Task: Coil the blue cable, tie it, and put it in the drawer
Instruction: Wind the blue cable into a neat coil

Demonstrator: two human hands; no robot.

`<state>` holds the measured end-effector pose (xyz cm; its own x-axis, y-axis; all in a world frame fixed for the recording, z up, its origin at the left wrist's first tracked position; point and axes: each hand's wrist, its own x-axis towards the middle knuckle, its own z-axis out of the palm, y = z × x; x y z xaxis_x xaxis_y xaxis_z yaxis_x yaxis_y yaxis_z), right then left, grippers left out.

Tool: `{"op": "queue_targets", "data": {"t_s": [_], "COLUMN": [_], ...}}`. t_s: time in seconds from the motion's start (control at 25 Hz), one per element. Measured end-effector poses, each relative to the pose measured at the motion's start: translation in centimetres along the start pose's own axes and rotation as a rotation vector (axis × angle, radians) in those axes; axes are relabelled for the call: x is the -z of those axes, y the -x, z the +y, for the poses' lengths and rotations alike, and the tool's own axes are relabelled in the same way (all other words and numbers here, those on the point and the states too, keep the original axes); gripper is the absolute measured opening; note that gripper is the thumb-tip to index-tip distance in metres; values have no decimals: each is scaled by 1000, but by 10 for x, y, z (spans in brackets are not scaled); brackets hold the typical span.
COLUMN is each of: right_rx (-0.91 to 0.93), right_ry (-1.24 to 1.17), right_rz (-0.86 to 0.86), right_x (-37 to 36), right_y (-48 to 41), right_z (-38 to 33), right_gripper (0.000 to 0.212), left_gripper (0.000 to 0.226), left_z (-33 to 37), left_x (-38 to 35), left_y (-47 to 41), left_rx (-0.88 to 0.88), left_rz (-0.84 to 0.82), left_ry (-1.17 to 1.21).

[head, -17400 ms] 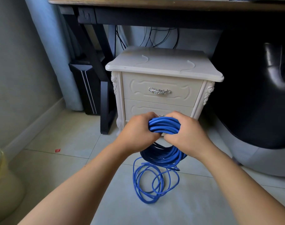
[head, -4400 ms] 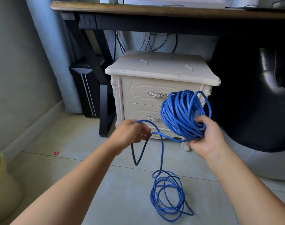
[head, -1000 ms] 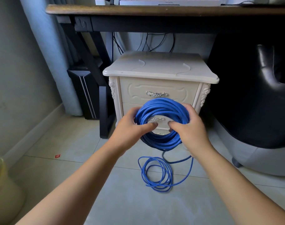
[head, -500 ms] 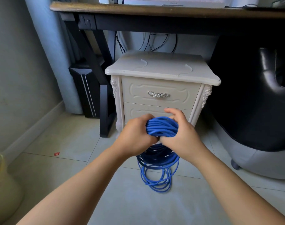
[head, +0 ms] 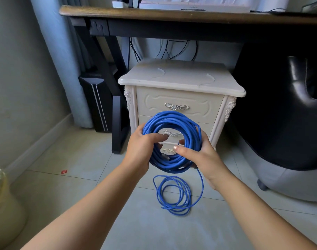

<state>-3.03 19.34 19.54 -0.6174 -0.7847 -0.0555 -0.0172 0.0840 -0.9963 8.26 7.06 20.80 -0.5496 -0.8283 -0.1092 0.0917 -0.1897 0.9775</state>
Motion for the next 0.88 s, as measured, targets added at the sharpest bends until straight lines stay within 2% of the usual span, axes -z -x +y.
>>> {"op": "queue_targets", "data": {"t_s": [0.16,0.28,0.4,0.48,0.56,0.64,0.72,0.8,0.88], "right_rx": [-35,-74,-100,-104,-84,-6,90,170,208], "right_ry": [-161,-276,-307,-309,-269,-83,301,645,841], "right_rz": [96,98,156,218,229,215,178,92,3], "right_x": [-11,-8,-1,5,13,19,20,15,7], "right_y": [-3,-7,-9,-11,-14,-14,-11,-5,2], "right_z": [5,2,0,-4,-10,-15,-18,-21,-21], "right_gripper": [60,40,23,23,24,25,26,28,35], "left_gripper": [27,26,20,19,30,52,73,80,78], "left_z": [-5,-7,-8,-6,-1,5,9,9,1], "left_x": [-8,-14,-18,-18,-14,-8,1,4,-1], "left_y": [10,17,21,19,14,7,2,5,9], "left_rx": [11,40,98,117,78,11,-147,-366,-516], "left_rz": [58,50,-81,-183,-264,-258,-266,-378,-431], "left_ry": [127,206,187,73,-67,-142,-292,-645,-958]}}
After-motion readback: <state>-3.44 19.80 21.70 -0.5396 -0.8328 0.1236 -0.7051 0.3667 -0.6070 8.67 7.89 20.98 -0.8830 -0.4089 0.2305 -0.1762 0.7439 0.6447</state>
